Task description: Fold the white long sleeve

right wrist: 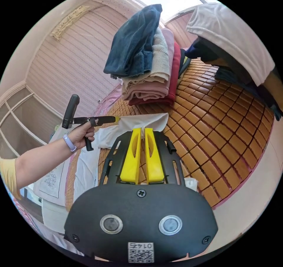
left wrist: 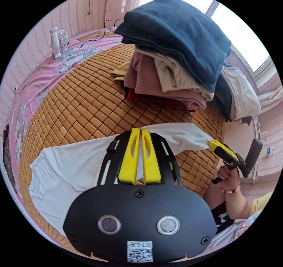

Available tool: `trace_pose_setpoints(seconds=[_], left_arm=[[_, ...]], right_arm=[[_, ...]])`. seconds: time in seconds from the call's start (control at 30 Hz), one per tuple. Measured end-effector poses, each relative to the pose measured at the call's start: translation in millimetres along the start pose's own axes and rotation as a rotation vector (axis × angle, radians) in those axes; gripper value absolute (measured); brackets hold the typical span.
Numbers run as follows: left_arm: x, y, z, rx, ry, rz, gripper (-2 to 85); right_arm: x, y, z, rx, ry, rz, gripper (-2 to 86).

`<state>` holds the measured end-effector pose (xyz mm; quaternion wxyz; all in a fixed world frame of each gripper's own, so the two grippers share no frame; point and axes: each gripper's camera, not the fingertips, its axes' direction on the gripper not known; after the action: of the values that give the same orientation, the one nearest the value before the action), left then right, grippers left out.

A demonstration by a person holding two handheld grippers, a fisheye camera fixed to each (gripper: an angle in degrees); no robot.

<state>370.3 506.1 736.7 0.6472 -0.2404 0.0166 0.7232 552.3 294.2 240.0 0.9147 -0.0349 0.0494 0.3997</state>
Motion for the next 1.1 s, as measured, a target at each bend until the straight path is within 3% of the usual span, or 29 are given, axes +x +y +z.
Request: trace_pose_setpoints(seconds=[0.17,0.3,0.37,0.5,0.67,0.9,1.1], left_arm=[[-50.5,102.9,-111.4,0.226,-0.006,-0.068,-1.0],[-78.2,209.5,-181.1,0.369,-0.049,-0.125,-0.8],[-92.7,296.1,-211.2,0.457,-0.093,-0.213,-0.3],[-118.6,436.9,-217.8,0.482,-0.104,-0.432,4.2],[-141.5,608.3,-190.9,0.396,-0.023,-0.751,6.4],[-135.7,666.8,-162.7,0.353,0.029,-0.757,6.4],[-119.2,618.0,-119.3,0.185,-0.059,-0.487,8.5]], right_arm=[[-85.1,-1.2,-29.6,0.106,-0.149,-0.303,1.4],[-193.6,-5.2,-59.0,0.151,-0.381,-0.580,1.8],[-245.3,1.5,-61.2,0.097,-0.498,-0.719,2.3],[-345.1,59.2,-26.0,-0.205,-0.700,-0.968,5.7],[-387.3,145.6,25.5,-0.506,-0.587,-1.118,8.4],[-414.8,174.9,67.4,-0.769,-0.530,-1.092,7.3],[-454.9,172.8,98.4,-0.823,-0.466,-1.070,7.4]])
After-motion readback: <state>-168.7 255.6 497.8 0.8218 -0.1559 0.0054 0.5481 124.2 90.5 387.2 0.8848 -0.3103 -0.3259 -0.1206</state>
